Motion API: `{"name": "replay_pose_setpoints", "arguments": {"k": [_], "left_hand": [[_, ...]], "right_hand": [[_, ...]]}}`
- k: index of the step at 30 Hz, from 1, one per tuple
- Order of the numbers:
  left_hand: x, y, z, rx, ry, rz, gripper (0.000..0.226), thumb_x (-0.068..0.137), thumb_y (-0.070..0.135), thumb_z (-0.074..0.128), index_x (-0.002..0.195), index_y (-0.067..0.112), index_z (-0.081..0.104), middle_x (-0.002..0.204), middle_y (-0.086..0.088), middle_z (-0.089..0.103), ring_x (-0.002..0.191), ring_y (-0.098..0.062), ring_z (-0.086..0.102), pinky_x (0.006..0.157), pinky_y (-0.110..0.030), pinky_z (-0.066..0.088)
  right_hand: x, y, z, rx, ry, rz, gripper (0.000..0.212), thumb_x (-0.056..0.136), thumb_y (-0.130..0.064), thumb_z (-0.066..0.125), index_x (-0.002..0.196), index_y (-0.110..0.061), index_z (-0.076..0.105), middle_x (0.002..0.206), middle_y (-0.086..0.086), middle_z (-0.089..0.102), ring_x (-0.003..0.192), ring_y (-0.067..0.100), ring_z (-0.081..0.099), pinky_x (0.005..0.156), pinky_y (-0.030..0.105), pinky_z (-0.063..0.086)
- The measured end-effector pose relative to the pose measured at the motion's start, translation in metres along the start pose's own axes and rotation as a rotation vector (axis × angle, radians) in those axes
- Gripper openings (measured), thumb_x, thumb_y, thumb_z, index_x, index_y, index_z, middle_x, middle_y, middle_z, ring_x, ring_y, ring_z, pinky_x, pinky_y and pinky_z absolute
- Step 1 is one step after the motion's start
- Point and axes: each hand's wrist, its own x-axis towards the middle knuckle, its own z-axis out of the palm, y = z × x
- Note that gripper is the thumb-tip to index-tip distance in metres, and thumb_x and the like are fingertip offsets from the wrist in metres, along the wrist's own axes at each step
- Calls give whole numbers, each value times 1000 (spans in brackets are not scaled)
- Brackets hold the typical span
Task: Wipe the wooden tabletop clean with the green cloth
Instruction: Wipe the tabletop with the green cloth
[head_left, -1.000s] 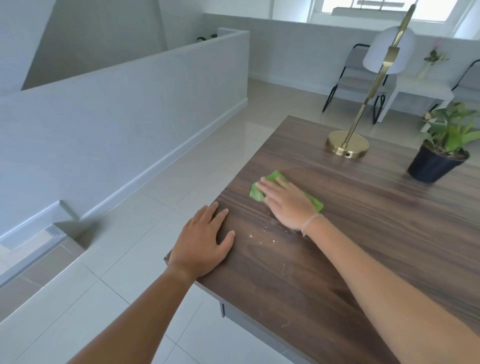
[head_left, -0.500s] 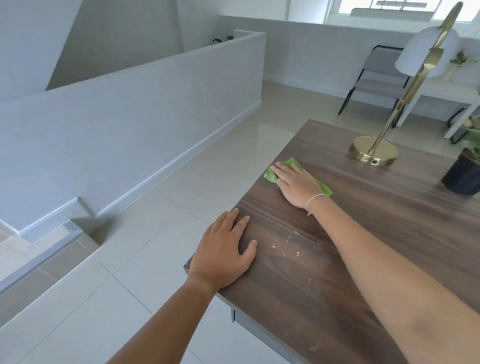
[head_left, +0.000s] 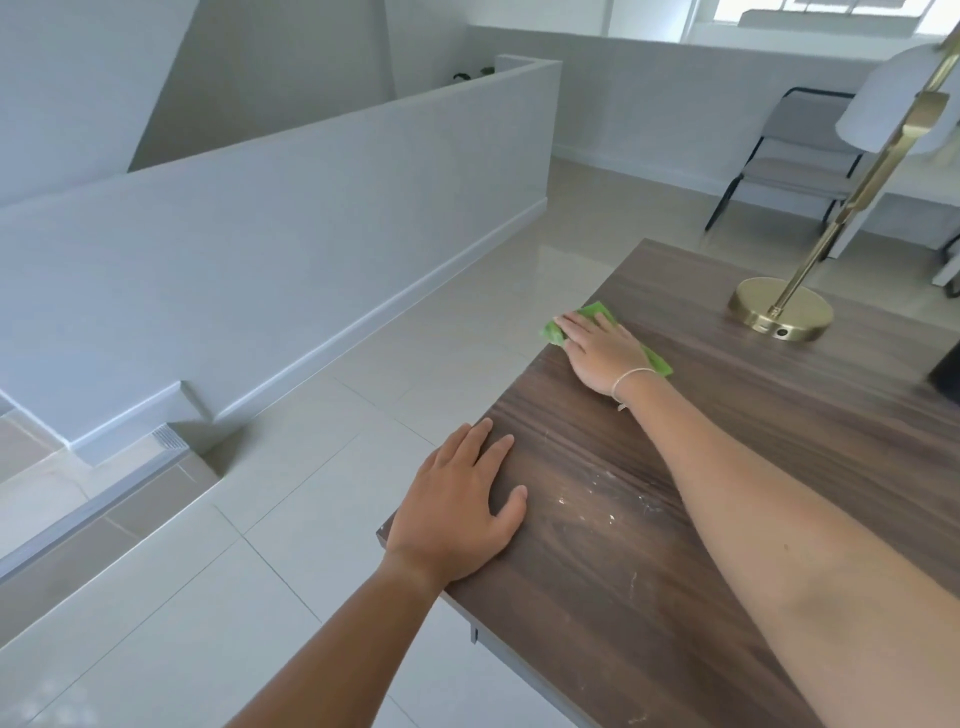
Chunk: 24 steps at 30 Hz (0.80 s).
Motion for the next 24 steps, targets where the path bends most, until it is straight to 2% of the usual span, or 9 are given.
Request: {"name": "replay_pose_setpoints", "arguments": {"k": [5,7,9,12,16,18,20,22,24], "left_hand": [[-2,1,-2,4,-22,3,63,86,60,24,144,35,23,158,10,15,145,-12,10,112,-26,5],[0,0,-2,2,-11,7,63,86,59,25,144,34,24,158,9,16,144,-12,10,113,-26,6],[0,1,-1,6,-1,5,63,86,58,26,144,33,26,157,9,17,144,-12,11,114,-27,8],[-1,1,-2,4,5,3,64,85,59,25,144,33,26,157,9,18,144,-11,11,112,-25,6],[0,1,-3,-4,0,-1,64,85,59,26,143,33,28,157,8,19,144,-11,12,112,-25,6],[0,1,-4,-7,-12,-3,62,86,57,29,143,32,28,157,7,19,144,-12,12,114,-27,8],[0,2,-5,-8,-20,-2,61,88,55,31,144,31,28,157,6,19,144,-13,12,114,-27,8],[-2,4,-7,-7,-22,4,60,89,52,33,144,29,29,157,5,20,144,-14,13,115,-28,10],[-3,6,-8,-5,-25,7,59,90,51,33,144,27,29,157,3,20,144,-16,14,116,-30,11]], "right_hand": [[-69,6,16,-2,-10,-334,46,100,-36,17,146,-37,14,152,-22,6,146,13,4,117,30,1],[-74,32,7,-17,-13,-294,47,100,-37,17,146,-37,15,152,-21,6,146,13,5,116,31,2],[-57,45,-4,-22,-26,-126,47,100,-33,16,147,-35,15,157,-14,9,147,16,5,117,34,3],[-27,24,-6,-30,-14,43,48,100,-29,14,148,-35,12,159,-13,7,147,19,3,120,36,4],[-40,-16,10,-31,-27,-135,48,100,-34,14,147,-35,11,158,-13,7,146,18,2,120,36,0],[-78,-16,17,-23,-27,-270,47,100,-38,14,147,-37,12,155,-18,6,143,10,-1,116,30,-3],[-120,5,19,7,-15,-315,46,100,-37,18,146,-40,14,151,-26,5,139,2,-2,116,28,-1],[-149,44,10,23,3,-199,46,100,-34,21,145,-40,17,150,-26,7,143,4,2,118,29,3],[-164,80,-4,17,18,45,45,101,-31,23,146,-36,20,156,-17,10,146,12,6,119,33,6]]}}
